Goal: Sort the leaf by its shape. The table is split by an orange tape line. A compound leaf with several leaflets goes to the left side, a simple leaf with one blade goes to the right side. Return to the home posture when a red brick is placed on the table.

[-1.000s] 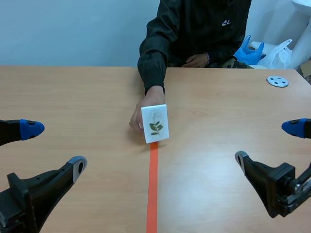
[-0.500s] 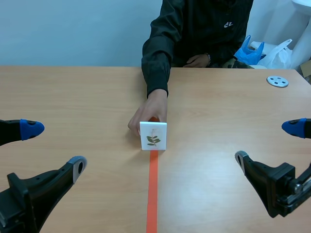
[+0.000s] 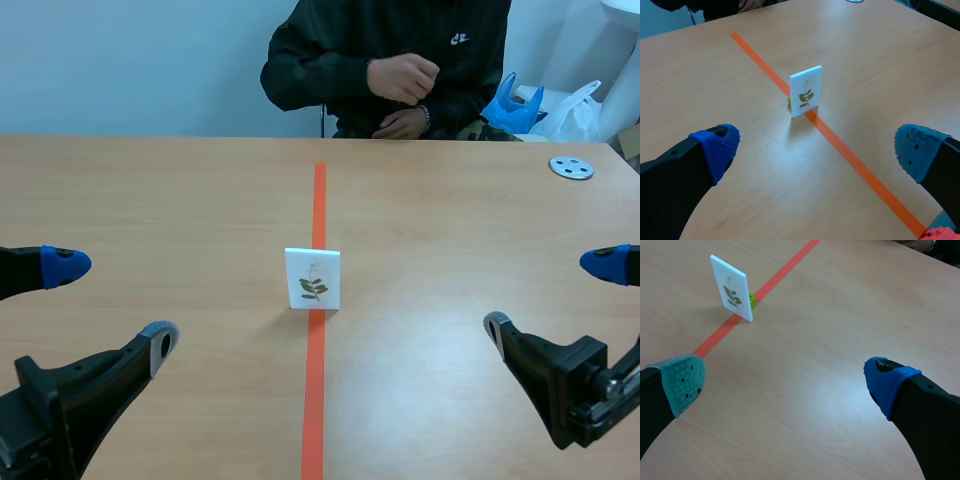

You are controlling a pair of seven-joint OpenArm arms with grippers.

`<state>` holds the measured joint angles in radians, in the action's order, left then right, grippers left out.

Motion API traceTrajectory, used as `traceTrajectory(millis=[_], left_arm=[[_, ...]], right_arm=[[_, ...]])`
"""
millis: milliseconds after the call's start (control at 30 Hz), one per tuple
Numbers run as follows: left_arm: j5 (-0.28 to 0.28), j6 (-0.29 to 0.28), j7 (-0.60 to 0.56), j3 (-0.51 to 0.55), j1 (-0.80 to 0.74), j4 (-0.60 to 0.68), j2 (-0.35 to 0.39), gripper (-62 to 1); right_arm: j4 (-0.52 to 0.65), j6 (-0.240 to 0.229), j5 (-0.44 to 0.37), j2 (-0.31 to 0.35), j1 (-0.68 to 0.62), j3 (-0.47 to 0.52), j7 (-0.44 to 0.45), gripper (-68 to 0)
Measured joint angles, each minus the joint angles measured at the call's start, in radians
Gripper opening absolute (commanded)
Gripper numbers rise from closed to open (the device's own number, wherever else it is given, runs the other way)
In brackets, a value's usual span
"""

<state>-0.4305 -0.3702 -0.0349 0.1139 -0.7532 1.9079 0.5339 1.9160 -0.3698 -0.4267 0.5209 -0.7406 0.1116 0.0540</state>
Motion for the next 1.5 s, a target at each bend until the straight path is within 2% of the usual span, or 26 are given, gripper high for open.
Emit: traceTrajectory(millis=[133, 200, 400, 600, 733, 1033, 1200, 1500], left_arm=[[0.0, 0.0, 0.0, 0.0, 0.0, 0.0, 0.0, 1.4], [0.0, 0.0, 0.0, 0.0, 0.0, 0.0, 0.0, 1.4], [0.0, 0.0, 0.0, 0.0, 0.0, 0.0, 0.0, 1.4], [0.0, 0.0, 0.0, 0.0, 0.0, 0.0, 0.0, 1.4], [0.0, 0.0, 0.0, 0.0, 0.0, 0.0, 0.0, 1.4], [0.0, 0.0, 0.0, 0.0, 0.0, 0.0, 0.0, 1.4], [0.0, 0.0, 0.0, 0.0, 0.0, 0.0, 0.0, 1.4], [0.0, 0.0, 0.0, 0.0, 0.0, 0.0, 0.0, 1.4]], right_arm=[[0.0, 0.0, 0.0, 0.0, 0.0, 0.0, -0.005, 0.4], [0.0, -0.001, 0.0, 0.0, 0.005, 0.0, -0.037, 0.4], [-0.033, 0.0, 0.0, 0.0, 0.103, -0.019, -0.089, 0.4], [-0.159, -0.023, 0.003, 0.0, 0.227, -0.163, -0.09, 0.4], [-0.261, -0.023, 0.037, -0.005, 0.33, -0.268, -0.085, 0.4], [-0.548, -0.039, 0.107, -0.145, 0.593, -0.427, -0.052, 0.4], [-0.706, -0.042, 0.185, -0.23, 0.718, -0.513, 0.002, 0.4], [-0.903, -0.037, 0.295, -0.353, 0.893, -0.583, 0.041, 0.4]])
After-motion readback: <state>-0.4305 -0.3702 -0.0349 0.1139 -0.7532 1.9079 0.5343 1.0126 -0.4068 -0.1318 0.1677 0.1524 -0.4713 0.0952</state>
